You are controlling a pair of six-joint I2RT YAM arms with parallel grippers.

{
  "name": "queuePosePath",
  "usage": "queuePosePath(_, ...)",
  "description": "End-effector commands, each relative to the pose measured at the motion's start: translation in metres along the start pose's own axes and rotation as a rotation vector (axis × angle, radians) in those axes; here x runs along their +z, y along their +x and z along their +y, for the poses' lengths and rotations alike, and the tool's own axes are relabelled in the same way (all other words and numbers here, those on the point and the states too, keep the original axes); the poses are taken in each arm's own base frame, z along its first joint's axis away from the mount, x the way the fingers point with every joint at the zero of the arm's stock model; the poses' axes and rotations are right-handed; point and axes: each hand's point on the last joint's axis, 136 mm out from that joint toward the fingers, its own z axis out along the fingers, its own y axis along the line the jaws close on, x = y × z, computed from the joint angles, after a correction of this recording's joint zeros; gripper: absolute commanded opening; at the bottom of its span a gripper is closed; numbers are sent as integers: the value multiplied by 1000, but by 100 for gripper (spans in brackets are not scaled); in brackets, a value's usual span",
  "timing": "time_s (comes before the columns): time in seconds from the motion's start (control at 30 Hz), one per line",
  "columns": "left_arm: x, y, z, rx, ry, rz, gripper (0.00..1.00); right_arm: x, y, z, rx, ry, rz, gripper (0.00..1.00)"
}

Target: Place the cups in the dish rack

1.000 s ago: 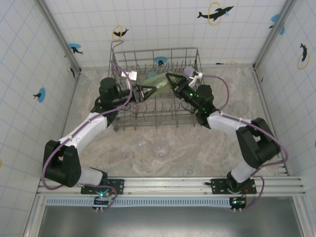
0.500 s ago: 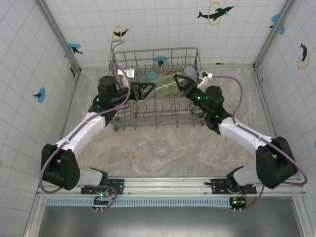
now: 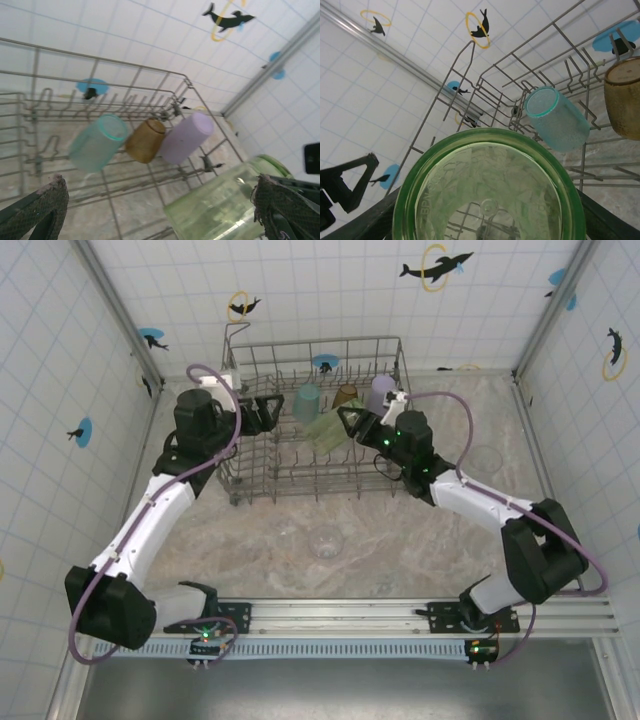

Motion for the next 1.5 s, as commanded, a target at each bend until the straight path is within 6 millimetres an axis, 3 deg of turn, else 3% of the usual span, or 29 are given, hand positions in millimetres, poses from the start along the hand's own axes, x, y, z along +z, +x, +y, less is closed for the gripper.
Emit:
queuePosePath(0.0,-5,-16,24,7,-85,-15,97,9,-17,18,-148,21,-48,37)
queuePosePath(0.13,-12,-37,46,-18,-105,-76,97,16,-15,21,-200,50,-45,37)
queuePosePath(0.27,-11,-45,72,-5,-158,-99,97,27,-12,26,-265,86,-39,36)
queuePosePath(0.43,-8,-47,90,30,-164,-105,97,43,-2,34,-342,122,-15,36)
queuePosePath(0.63,-30,-36,120,-31,-205,-132,97,62,8,46,-457,151,-13,36)
queuePosePath(0.93,-47,-29,112,9,-205,-178,97,104,13,56,-584,174,2,35)
queuePosePath(1.13,-44,-23,114,20,-200,-162,97,130,21,60,-666,175,8,36)
queuePosePath(1.47,-42,-19,115,16,-191,-159,97,149,26,49,-764,217,-19,37)
